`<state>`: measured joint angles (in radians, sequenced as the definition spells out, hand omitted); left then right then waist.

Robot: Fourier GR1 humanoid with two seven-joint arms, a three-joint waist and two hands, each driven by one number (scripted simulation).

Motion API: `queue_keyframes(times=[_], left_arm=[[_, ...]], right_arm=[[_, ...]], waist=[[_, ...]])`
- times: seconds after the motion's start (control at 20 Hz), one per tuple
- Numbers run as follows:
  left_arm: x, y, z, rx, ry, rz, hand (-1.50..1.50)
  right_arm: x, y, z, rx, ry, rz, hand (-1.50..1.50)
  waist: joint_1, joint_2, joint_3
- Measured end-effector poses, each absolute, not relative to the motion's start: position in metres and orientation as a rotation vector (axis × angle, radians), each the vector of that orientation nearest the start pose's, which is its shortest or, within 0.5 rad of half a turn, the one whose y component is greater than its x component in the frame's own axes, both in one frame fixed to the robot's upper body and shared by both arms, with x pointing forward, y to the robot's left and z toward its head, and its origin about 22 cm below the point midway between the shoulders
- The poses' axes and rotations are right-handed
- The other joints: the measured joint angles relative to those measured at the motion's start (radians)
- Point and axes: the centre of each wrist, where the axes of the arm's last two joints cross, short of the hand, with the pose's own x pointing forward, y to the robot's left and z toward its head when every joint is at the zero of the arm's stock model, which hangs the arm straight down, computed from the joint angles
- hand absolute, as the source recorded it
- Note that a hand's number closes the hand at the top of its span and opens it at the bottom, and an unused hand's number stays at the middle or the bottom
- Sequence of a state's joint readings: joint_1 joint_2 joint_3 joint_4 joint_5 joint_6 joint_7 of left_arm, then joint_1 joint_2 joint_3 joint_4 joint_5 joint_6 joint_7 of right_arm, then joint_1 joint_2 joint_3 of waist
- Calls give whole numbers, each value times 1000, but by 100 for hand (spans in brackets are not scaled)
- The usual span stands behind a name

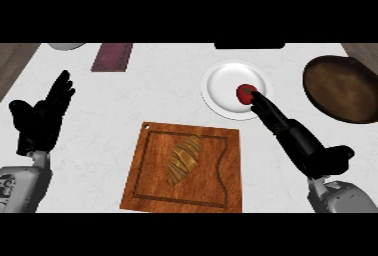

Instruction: Pick the croissant from the cutting board and place it in the pan

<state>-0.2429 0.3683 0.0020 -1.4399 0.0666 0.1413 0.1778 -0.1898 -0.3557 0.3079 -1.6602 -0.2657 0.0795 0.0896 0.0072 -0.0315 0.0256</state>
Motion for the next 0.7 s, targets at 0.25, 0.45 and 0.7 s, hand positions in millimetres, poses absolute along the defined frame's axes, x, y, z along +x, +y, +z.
queue_keyframes(times=[0.25,0.45,0.7], left_arm=[[300,291,68,312,-1586,-102,0],[296,283,58,261,-1600,-68,0],[291,288,52,247,-1595,-30,0]], right_arm=[[271,-177,41,285,-1618,434,150],[265,-154,19,92,-1654,396,-150],[237,-164,9,-272,-1799,357,-150]], waist=[[2,23,-18],[-8,25,-24],[-37,20,-27]])
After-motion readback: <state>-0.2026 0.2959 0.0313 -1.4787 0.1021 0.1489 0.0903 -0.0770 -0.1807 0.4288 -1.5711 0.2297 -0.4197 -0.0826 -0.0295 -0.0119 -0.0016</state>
